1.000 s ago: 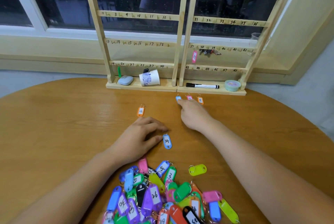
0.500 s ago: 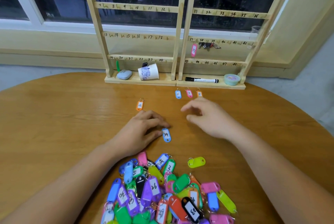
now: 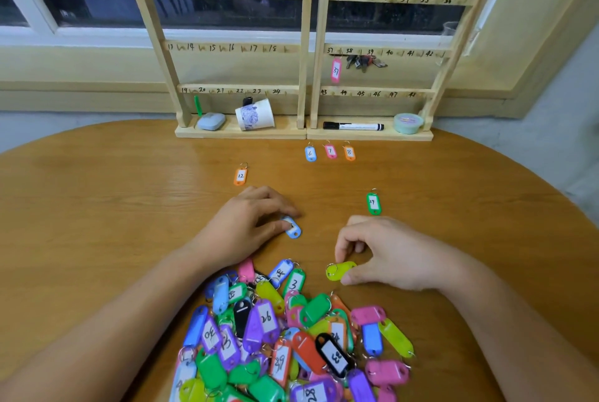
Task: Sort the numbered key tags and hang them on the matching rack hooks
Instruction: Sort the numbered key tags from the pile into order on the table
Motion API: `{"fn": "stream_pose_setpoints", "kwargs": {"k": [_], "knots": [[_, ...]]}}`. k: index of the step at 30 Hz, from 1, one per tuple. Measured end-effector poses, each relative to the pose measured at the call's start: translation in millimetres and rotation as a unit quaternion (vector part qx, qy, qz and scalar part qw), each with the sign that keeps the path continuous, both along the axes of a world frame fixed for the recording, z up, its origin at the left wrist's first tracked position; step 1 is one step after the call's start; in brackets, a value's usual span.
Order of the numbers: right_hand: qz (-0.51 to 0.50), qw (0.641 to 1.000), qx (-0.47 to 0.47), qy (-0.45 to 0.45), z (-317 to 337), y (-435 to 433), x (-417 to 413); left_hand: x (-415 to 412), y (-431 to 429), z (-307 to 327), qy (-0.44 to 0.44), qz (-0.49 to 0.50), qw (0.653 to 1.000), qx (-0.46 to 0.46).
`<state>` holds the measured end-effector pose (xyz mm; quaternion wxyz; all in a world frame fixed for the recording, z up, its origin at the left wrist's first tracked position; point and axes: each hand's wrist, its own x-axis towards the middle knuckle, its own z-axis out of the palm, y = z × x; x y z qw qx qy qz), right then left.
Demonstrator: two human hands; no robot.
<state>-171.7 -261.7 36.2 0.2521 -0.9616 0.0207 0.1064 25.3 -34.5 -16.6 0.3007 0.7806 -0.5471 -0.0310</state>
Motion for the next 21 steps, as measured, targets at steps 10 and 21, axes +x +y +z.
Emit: {"fn": "stream_pose_setpoints", "kwargs": {"k": [10,21], "knots": [[-0.003,0.999,0.035,-0.035,-2,8,0,-6,6,7,0.050,-0.052,0.997,0.009],[-0.061,0.989,0.024,-0.134,-17,15,4,-13,17,28,0.098,0.004,0.995,-0.001]]}}
